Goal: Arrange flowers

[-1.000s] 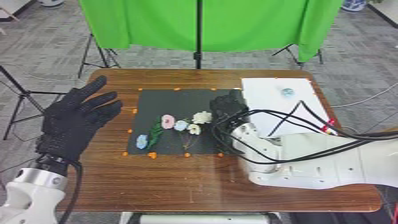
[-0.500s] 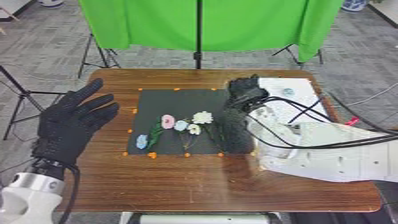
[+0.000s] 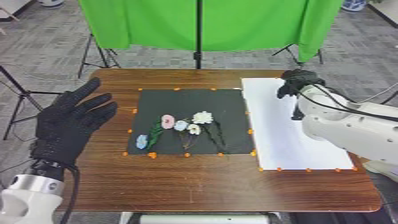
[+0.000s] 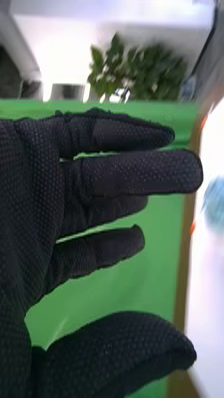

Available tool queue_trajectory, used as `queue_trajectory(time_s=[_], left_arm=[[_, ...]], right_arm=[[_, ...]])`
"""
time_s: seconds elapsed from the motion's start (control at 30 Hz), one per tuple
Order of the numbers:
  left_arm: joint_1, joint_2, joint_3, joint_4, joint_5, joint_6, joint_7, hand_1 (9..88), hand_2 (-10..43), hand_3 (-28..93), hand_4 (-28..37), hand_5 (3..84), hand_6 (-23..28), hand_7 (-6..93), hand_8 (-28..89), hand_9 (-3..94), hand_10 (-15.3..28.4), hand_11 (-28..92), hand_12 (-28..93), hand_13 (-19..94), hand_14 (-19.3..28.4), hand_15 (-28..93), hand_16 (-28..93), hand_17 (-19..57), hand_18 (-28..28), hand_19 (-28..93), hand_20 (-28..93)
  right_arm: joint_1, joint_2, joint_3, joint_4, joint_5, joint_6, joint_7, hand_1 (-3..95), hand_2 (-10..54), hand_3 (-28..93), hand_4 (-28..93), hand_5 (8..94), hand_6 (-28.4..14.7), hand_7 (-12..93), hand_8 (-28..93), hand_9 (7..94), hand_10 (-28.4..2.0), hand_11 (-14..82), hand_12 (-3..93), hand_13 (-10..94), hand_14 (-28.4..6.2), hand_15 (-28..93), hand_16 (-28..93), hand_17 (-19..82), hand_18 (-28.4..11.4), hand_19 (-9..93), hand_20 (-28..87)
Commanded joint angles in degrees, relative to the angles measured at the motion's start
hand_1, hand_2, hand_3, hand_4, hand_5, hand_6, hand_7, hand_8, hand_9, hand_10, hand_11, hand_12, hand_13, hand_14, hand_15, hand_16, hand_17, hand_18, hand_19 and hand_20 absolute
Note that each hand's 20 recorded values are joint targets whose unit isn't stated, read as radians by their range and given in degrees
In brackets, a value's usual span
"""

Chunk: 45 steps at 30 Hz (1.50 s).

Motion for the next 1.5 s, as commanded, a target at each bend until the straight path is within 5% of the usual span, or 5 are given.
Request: queue_trajectory(time_s=[0.03,0.73,0.9,1.03,1.5], left_arm=[[0.09,-0.45,0.87,0.04,0.23,-0.1,-0.06,21.6,7.7,77,-28.2,33.3,8.4,14.8,-10,29.5,20.4,28,10,22,27.9,52,-10,-8.7,25.8,59,15],[0.01,-0.11,0.91,0.44,-0.08,-0.91,-0.26,21.8,7.7,77,-27.9,33.7,8.7,14.9,-10,29.5,20.4,29,10,22,27.8,52,-10,-8.7,25.8,59,15],[-0.26,-0.33,0.76,0.44,0.12,-1.36,-0.84,21.9,7.7,77,-27.9,33.7,8.7,14.8,-10,29.5,20.4,29,10,22,27.8,52,-10,-8.7,25.8,59,15],[-0.52,-0.63,0.87,0.55,0.19,-1.57,-1.38,21.9,7.7,77,-27.9,33.8,8.8,14.8,-10,29.5,20.4,29,10,22,27.9,52,-10,-8.7,25.8,59,15],[0.03,-0.99,0.5,0.33,-0.04,-0.48,-1.12,21.8,7.7,77,-27.9,33.9,8.9,14.4,-10,29.5,20.4,29,10,22,27.9,52,-10,-8.7,25.7,59,15]], right_arm=[[-3.41,0.3,5.41,2.06,1.42,-6.58,-2.58,28.2,-9.5,83,-28,30.3,0.0,14,-12,31.9,-11.6,6.6,13.0,52,-10.5,68,7,19,-17.1,78,14],[-4.01,-1.38,2.3,6.07,0.12,-11.16,0.08,28.5,-9.5,83,-28,27.6,2.2,16,-14,31.7,-10.8,6.4,12.9,51,-11.0,68,5,18,-17.4,78,13],[-1.39,-1.15,-8.2,5.94,-4.47,2.66,-0.61,39.4,-9.5,79,-28,53.5,5.1,18,-15,61.1,-8.0,13.8,12.6,66,-5.0,58,12,27,-15.1,82,11],[-0.73,-1.53,-12.41,5.29,-6.62,10.48,0.02,54.3,-9.5,66,-28,79.9,6.1,21,-3,89.6,-3.4,7.0,28.9,80,0.3,50,26,35,-13.2,84,11],[2.77,-3.27,-13.36,-2.84,-12.51,25.94,0.67,55.5,-9.5,69,-28,85.9,4.8,22,1,93.7,-3.5,14.8,30.2,84,0.3,53,26,38,-14.1,87,12]])
